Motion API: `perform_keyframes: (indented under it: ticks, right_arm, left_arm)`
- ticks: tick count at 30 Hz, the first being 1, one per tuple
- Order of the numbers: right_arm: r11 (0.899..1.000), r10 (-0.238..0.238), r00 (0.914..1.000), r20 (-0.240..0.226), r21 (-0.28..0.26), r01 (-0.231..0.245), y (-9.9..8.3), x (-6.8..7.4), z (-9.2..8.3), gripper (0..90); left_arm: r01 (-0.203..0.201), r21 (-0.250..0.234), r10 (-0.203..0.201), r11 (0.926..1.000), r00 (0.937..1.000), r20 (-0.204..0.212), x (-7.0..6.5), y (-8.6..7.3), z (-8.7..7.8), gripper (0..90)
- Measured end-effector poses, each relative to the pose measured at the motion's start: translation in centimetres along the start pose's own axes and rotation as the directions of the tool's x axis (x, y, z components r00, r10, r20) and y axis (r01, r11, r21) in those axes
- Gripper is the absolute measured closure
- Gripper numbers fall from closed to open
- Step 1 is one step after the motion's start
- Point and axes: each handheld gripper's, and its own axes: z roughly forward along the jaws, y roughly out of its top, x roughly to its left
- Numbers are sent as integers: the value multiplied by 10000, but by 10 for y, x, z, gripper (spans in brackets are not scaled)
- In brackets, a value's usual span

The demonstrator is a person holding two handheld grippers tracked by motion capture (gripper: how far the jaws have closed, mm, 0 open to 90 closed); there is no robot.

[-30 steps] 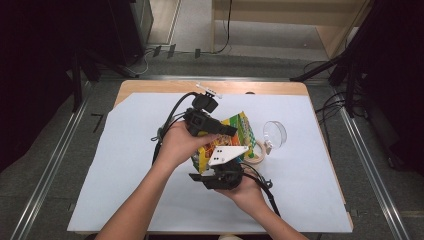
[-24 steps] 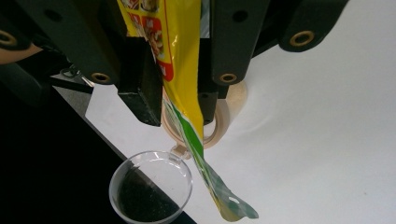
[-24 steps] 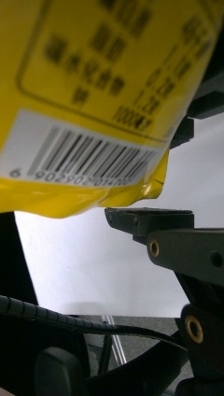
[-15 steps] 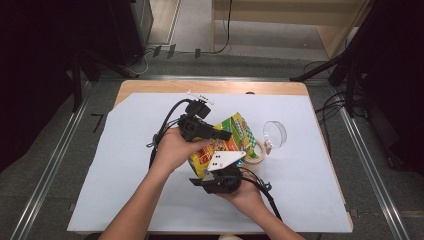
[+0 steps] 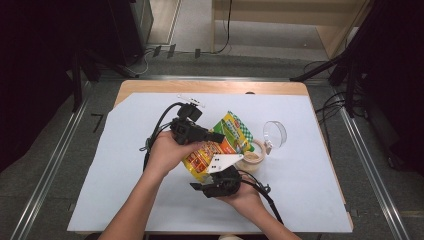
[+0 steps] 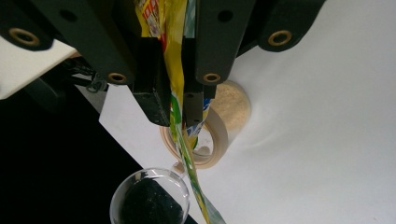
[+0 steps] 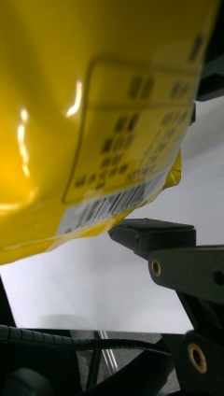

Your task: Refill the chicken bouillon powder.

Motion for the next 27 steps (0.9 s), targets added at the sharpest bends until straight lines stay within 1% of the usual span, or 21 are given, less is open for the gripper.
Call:
perform_keyframes:
  ticks: [1, 3, 5, 6, 9, 10, 12, 15, 18, 19, 22, 25, 27]
  right_arm:
    - [10000, -3, 10000, 25, 45, 3, -1, 0, 1, 538]
    - [9999, -46, 10000, 63, 134, 45, -2, 1, 1, 533]
    - [9998, -74, 9999, 121, 191, 72, -2, 1, 1, 532]
    - [9998, -4, 9999, 146, 211, 1, -3, 0, 1, 531]
    - [9996, 48, 9994, 346, 286, -58, -4, -3, 2, 526]
    - [9993, 123, 9992, 379, 353, -136, -5, -4, 2, 520]
    - [9991, 120, 9991, 407, 406, -137, -6, -4, 4, 518]
    - [9992, 43, 9992, 399, 383, -58, -6, -3, 4, 516]
    - [9992, -135, 9985, 525, 370, 116, -6, -2, 3, 511]
    - [9992, -162, 9984, 546, 363, 142, -6, -2, 3, 508]
    - [9995, -77, 9985, 549, 314, 60, -6, -2, 2, 506]
    - [9996, -161, 9978, 641, 238, 146, -6, -2, 2, 505]
    - [9996, -177, 9977, 661, 241, 161, -5, -2, 2, 503]
  left_arm:
    - [74, -8, -74, 10000, 10000, 21, 1, -1, -1, 836]
    - [55, 17, -55, 10000, 10000, 49, 2, -2, -2, 839]
    - [-29, 60, 29, 10000, 10000, 47, 3, -4, -3, 844]
    - [-19, 61, 19, 10000, 10000, 57, 3, -4, -4, 845]
    - [-217, 135, 215, 9997, 9997, 131, 4, -6, -8, 848]
    - [-197, 143, 195, 9997, 9997, 123, 4, -7, -9, 851]
    - [-269, 112, 267, 9996, 9995, 189, 3, -8, -11, 856]
    - [-266, 46, 265, 9996, 9994, 213, 5, -9, -14, 859]
    - [-200, -52, 203, 9998, 9984, 526, 8, -10, -16, 868]
    - [-176, -77, 180, 9998, 9983, 550, 8, -10, -17, 871]
    - [-123, -142, 132, 9998, 9976, 680, 9, -11, -20, 879]
    - [-188, -196, 200, 9996, 9975, 677, 9, -12, -24, 882]
    - [-384, -152, 393, 9991, 9975, 587, 8, -12, -26, 883]
